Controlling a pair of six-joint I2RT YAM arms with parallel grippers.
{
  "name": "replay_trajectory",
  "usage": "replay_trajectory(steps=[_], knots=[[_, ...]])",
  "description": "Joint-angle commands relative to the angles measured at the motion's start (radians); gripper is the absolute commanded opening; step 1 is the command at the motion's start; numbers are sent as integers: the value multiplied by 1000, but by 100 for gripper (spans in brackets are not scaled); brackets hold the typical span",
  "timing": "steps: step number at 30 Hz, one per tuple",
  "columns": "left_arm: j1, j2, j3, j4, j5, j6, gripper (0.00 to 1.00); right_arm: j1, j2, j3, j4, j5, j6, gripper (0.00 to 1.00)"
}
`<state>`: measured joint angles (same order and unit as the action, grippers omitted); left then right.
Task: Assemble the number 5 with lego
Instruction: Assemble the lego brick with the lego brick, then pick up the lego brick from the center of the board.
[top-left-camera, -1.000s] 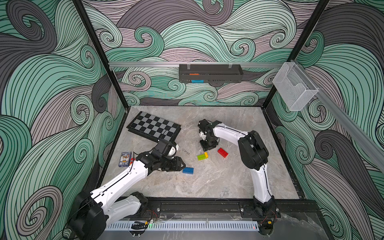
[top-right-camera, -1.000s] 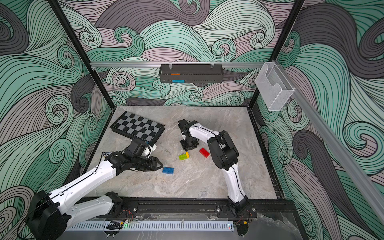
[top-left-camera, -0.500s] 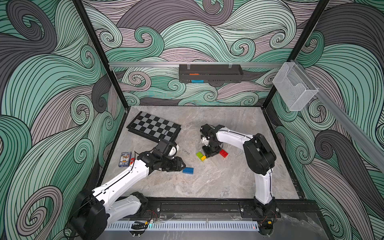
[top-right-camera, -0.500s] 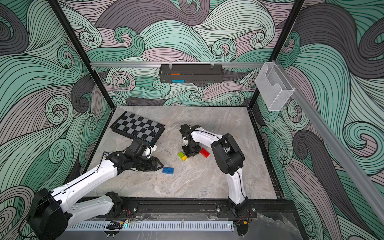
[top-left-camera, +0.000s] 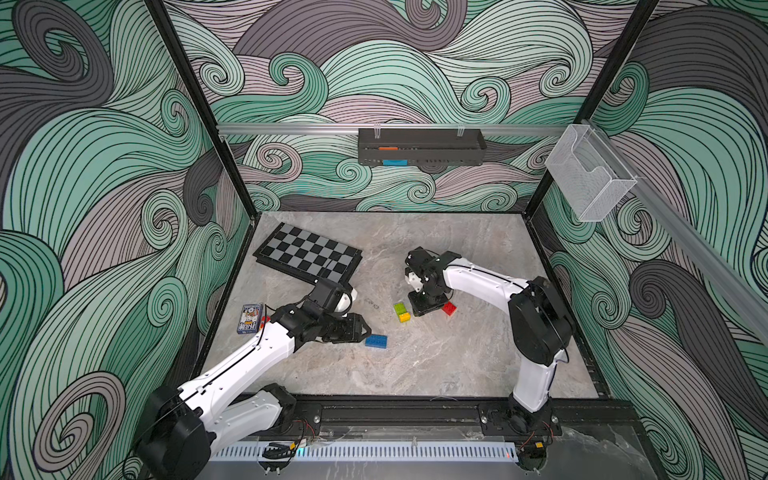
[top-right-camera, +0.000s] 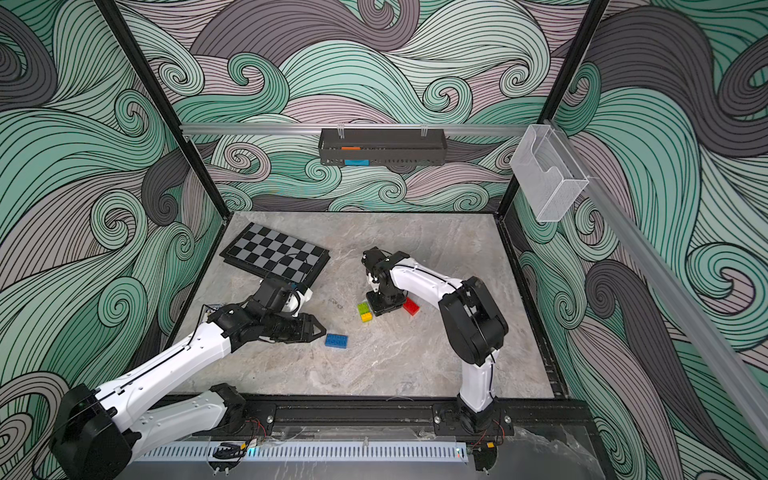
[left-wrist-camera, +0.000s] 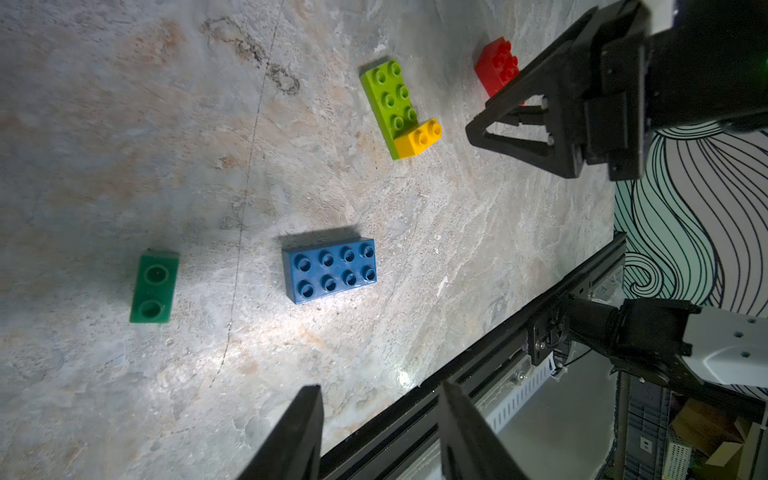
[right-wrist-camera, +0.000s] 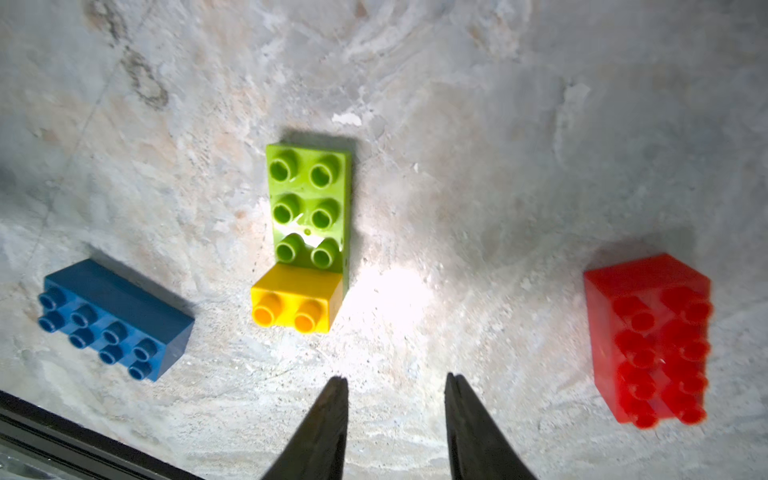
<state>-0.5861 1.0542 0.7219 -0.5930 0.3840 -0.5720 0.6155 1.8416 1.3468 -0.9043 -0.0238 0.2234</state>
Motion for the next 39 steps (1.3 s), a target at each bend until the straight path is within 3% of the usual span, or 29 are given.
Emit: replay_trajectory(steps=[1,7,16,29,39], knots=[[-12,-16,1,-44,1,13,49,-48,-65,-40,-5,34,-2,47],[-30,-12,13,-49,4,22,49,-164,-110,-110,0,76,-27,65],[-55,23,34,-57,4,36,50,-250,-64,-118,68,55,-86,74],[-59,9,25,-67,-11,35,49,-269,2,-145,117,-66,-90,71],[-61,24,20,-50,-5,32,49,-204,1,-172,104,13,-64,60]])
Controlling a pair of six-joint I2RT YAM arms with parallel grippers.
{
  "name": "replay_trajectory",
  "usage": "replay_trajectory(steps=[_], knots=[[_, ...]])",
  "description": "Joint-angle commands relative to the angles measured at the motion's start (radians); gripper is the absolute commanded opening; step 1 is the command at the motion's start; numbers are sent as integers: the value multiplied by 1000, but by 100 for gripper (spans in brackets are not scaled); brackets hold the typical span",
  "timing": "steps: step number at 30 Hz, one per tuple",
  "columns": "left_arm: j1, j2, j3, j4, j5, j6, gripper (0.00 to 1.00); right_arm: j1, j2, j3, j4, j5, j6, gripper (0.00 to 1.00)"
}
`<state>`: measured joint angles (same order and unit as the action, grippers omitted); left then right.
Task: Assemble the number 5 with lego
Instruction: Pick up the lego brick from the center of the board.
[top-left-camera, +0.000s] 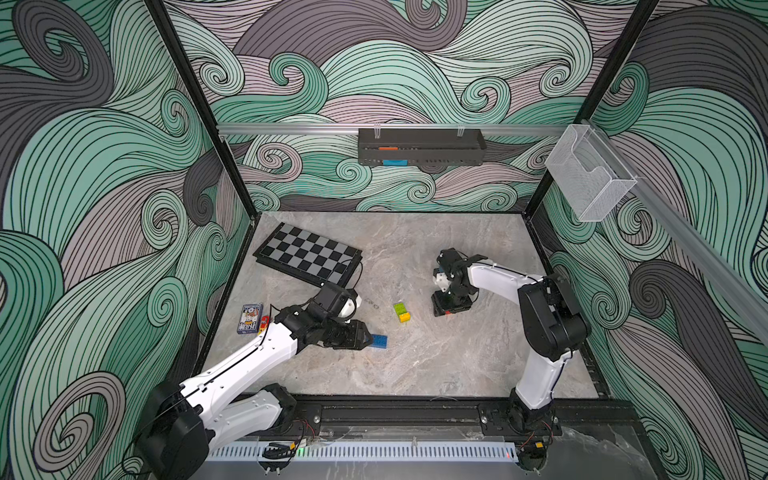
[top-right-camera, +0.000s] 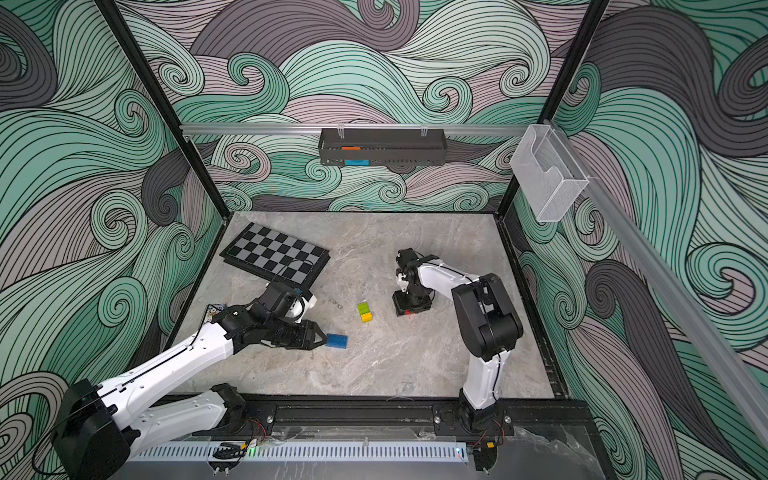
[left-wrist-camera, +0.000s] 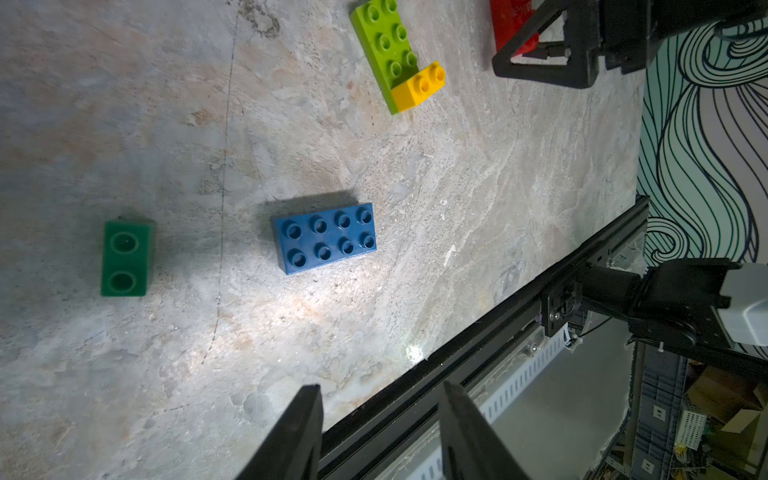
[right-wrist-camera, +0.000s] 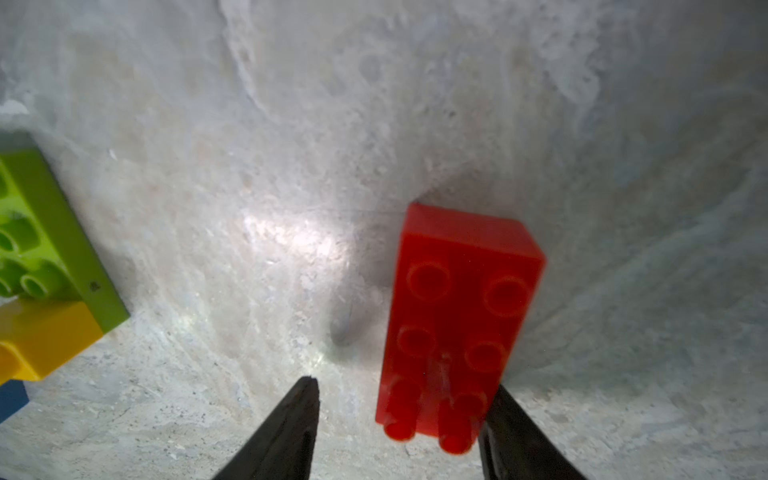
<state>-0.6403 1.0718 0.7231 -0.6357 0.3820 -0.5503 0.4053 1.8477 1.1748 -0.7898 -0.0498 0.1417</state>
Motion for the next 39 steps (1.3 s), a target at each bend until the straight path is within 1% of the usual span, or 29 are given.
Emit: replay_trajectory(steps=[1,5,7,14,17,25,26,29,30,32,33,36,39], knots=[[-7,4,17,-8,-3,10,49,8,3,2,-13,47,23,60],[-7,-2,13,-9,-3,7,49,21,25,12,-14,82,46,62],[-7,-6,11,-11,-5,8,49,28,30,24,-15,108,65,62],[-7,-15,11,-18,-11,9,49,39,55,72,-30,121,103,56],[-7,-15,9,-17,-13,10,49,41,66,80,-37,122,108,52],[-6,-9,12,-13,-12,14,49,43,67,80,-51,132,111,35],[-7,-6,12,-13,-12,15,49,43,65,80,-51,133,107,34],[-7,-1,14,-14,-13,16,49,43,58,82,-56,131,101,34],[-8,0,13,-13,-13,16,49,43,57,83,-56,130,96,36],[-8,1,14,-12,-12,18,50,42,63,95,-68,128,92,48],[-9,3,14,-9,-12,17,49,42,66,101,-70,129,93,50],[-8,8,18,-9,-11,18,49,42,70,114,-69,127,98,51],[-8,10,17,-8,-12,19,49,43,74,124,-69,123,101,49]])
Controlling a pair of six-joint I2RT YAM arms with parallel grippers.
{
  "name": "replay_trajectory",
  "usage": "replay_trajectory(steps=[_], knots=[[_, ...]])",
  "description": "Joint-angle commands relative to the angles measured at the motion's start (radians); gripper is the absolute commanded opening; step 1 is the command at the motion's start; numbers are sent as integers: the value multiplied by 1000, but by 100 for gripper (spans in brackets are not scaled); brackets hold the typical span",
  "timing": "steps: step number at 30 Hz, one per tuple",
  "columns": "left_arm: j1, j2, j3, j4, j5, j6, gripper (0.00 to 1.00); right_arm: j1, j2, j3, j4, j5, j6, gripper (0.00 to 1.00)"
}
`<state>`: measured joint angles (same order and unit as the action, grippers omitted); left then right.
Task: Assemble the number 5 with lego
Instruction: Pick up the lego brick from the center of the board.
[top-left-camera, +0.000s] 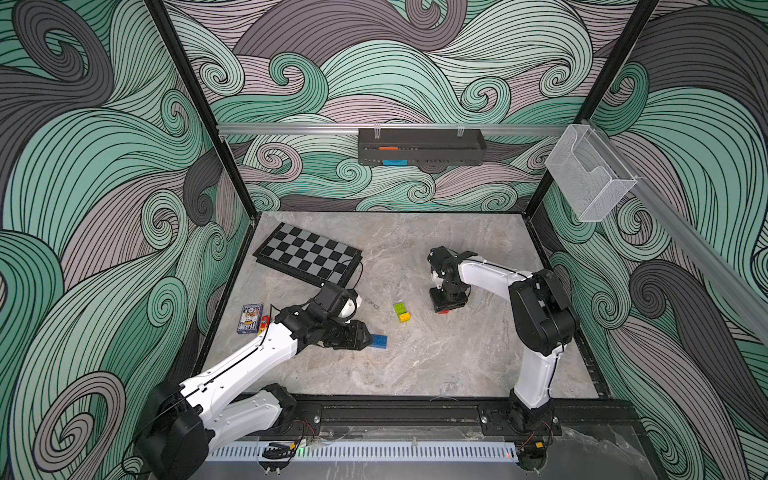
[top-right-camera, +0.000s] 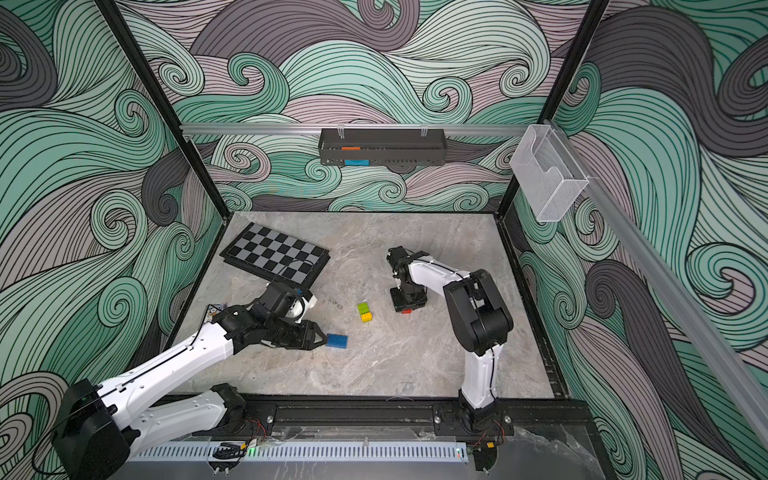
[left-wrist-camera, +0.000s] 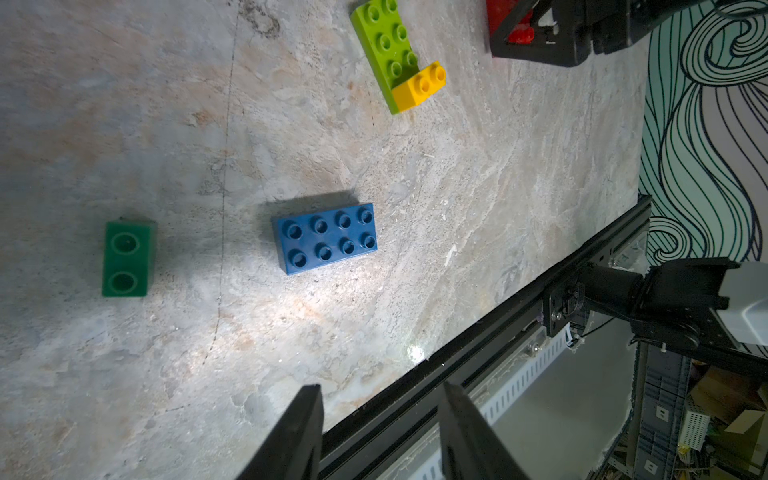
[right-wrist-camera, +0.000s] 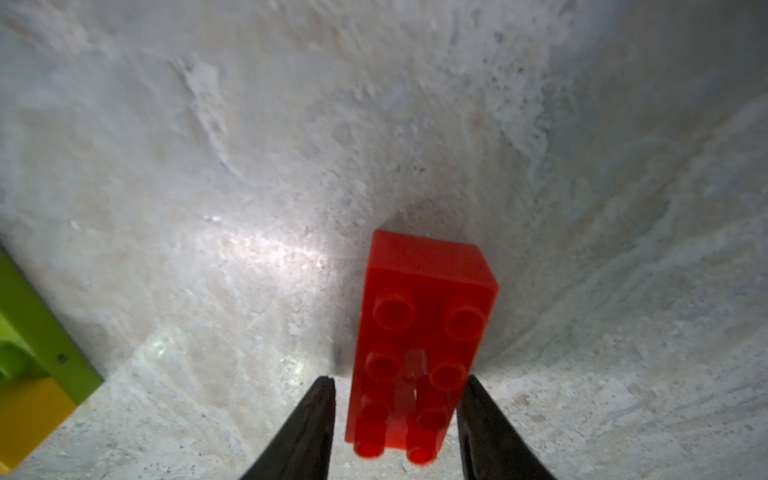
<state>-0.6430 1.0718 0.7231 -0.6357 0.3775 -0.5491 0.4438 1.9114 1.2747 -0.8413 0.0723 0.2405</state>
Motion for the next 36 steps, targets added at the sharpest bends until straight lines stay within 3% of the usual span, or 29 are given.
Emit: replay_trajectory(steps=[1,7,16,20,25,28,36], knots=[[-5,10,18,-8,-8,20,49,4,13,27,-21,2,2,49],[-5,13,19,-9,-15,23,49,4,27,36,-25,-11,1,35],[-6,27,25,-6,-17,28,49,4,28,20,-28,-9,-10,32],[-5,32,26,-5,-18,30,49,6,32,17,-31,-15,-10,41],[-5,31,26,-5,-18,29,49,7,33,20,-31,-8,-9,35],[-4,28,25,-7,-21,29,49,8,25,23,-32,-10,-9,25],[-6,36,26,-10,-35,28,49,64,-84,35,-46,-74,11,19]])
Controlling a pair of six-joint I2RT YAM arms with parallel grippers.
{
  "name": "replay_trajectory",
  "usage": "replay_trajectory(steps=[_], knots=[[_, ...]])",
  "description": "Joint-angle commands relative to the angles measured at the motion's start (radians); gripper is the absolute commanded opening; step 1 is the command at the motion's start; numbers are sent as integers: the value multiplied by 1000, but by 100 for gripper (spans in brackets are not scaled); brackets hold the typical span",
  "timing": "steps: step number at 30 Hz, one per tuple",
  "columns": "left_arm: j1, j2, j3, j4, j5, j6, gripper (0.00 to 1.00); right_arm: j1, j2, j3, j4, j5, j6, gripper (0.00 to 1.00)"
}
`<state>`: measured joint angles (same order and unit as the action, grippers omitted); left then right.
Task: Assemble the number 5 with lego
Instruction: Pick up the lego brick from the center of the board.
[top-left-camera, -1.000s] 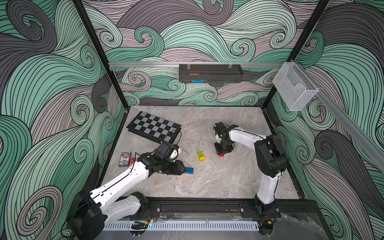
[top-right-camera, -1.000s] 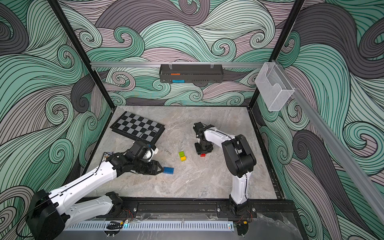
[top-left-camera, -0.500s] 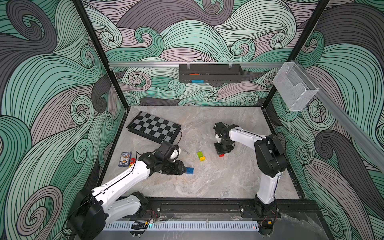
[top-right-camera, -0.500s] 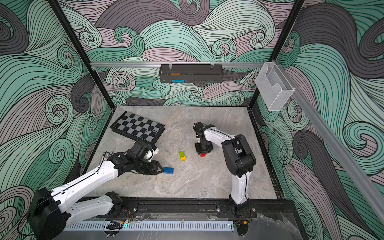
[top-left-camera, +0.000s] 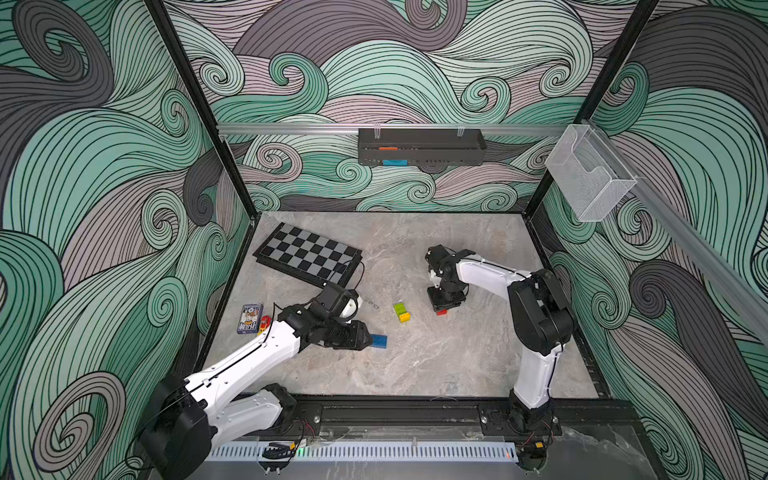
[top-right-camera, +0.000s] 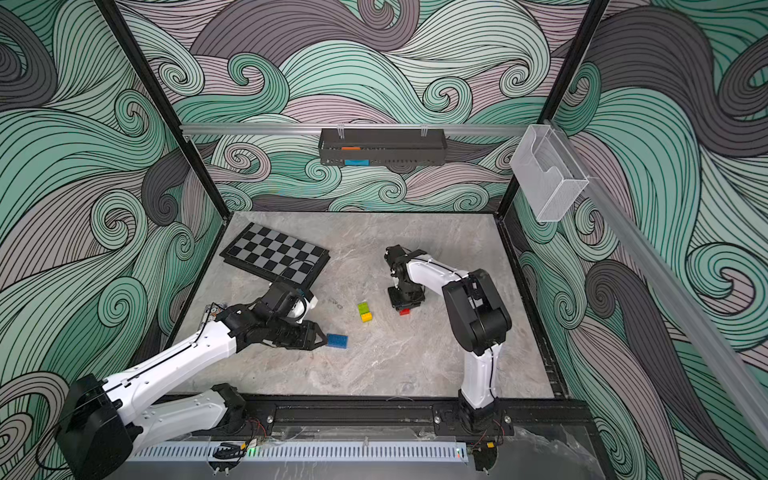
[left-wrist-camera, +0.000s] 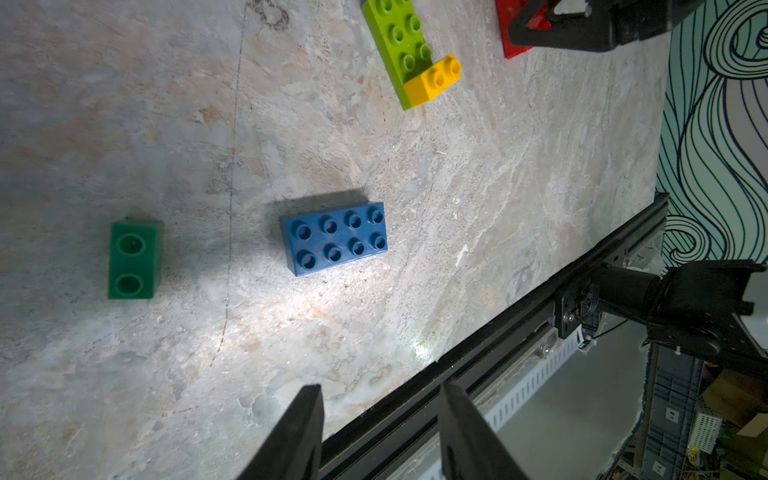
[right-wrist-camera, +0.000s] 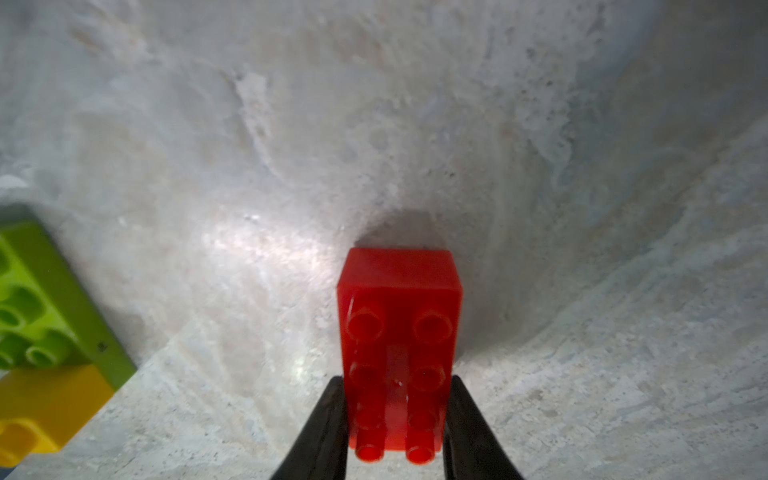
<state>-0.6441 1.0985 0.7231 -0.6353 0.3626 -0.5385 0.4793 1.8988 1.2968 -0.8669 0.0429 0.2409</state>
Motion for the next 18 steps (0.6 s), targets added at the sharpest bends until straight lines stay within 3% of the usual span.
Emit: replay_trajectory(steps=[1,8,18], knots=[[-4,13,28,-10,-23,17,49,45,-87,12,-20,-53,19,18],[-3,36,35,-7,-30,11,48,154,-117,59,-30,-84,89,14],[-4,23,34,-19,-36,14,47,247,-18,176,-55,-56,147,10]])
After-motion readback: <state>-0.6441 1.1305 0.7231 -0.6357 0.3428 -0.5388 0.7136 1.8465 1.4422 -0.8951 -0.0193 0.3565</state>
